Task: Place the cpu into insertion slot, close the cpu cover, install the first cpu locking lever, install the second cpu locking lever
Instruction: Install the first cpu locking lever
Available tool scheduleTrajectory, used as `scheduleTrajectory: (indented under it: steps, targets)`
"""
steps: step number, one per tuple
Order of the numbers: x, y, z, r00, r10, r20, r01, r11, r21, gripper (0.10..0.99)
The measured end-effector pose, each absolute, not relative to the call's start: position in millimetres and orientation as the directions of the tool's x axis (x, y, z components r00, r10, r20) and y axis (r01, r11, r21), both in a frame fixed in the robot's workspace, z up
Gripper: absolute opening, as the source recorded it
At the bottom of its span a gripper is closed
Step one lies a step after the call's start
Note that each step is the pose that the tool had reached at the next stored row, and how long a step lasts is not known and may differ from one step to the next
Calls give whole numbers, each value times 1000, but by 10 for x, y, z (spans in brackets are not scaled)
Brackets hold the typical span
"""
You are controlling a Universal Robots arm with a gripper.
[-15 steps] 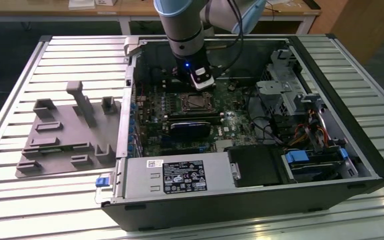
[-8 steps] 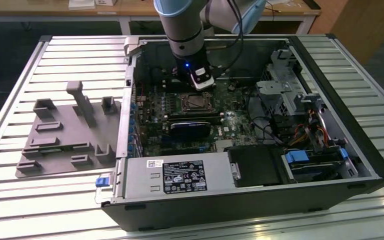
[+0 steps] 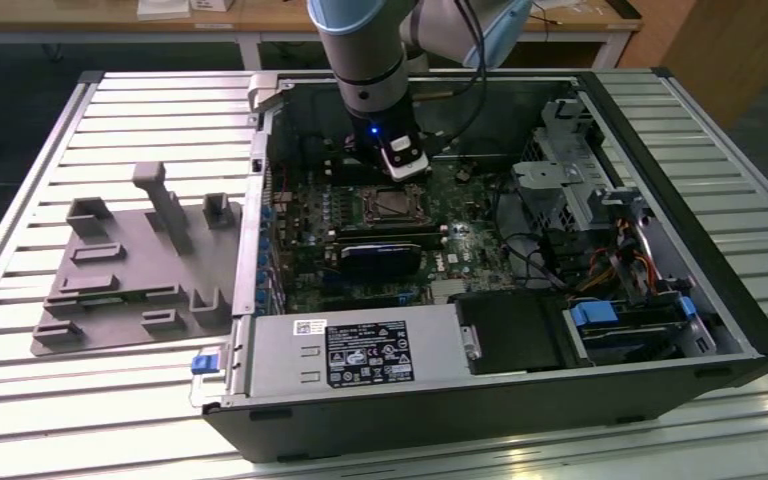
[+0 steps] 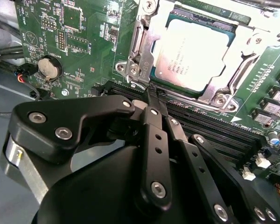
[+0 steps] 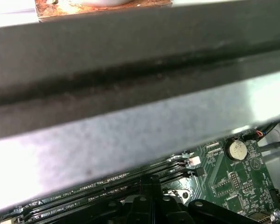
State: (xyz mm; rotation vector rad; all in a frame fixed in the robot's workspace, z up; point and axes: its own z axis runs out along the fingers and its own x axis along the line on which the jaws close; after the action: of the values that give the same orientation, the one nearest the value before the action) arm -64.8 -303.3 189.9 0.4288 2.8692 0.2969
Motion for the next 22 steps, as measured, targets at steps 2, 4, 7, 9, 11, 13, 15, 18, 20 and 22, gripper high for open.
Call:
scheduleTrajectory:
  steps: [2, 4, 7, 9, 11, 13, 15, 18, 20, 22]
  targets:
    - [-648, -3034, 1898, -932, 308, -190, 263, 937, 231, 106]
    - [-648, -3039, 1898, -932, 308, -191, 263, 937, 231, 106]
    - [-648, -3046, 1898, -932, 308, -191, 263, 937, 230, 106]
    - [-648, -3049, 1899, -932, 308, -191, 263, 937, 230, 106]
    - [-648, -3053, 1899, -932, 308, -191, 263, 937, 230, 106]
    - [-648, -3055, 1898, -932, 308, -191, 263, 937, 230, 106]
    - [-649, -3058, 1898, -932, 309, -189, 263, 936, 234, 106]
    - [-648, -3058, 1896, -932, 310, -188, 263, 935, 240, 106]
    - [-648, -3058, 1896, -932, 311, -187, 263, 934, 243, 106]
    - [-648, -3058, 1896, -932, 312, -186, 263, 933, 246, 106]
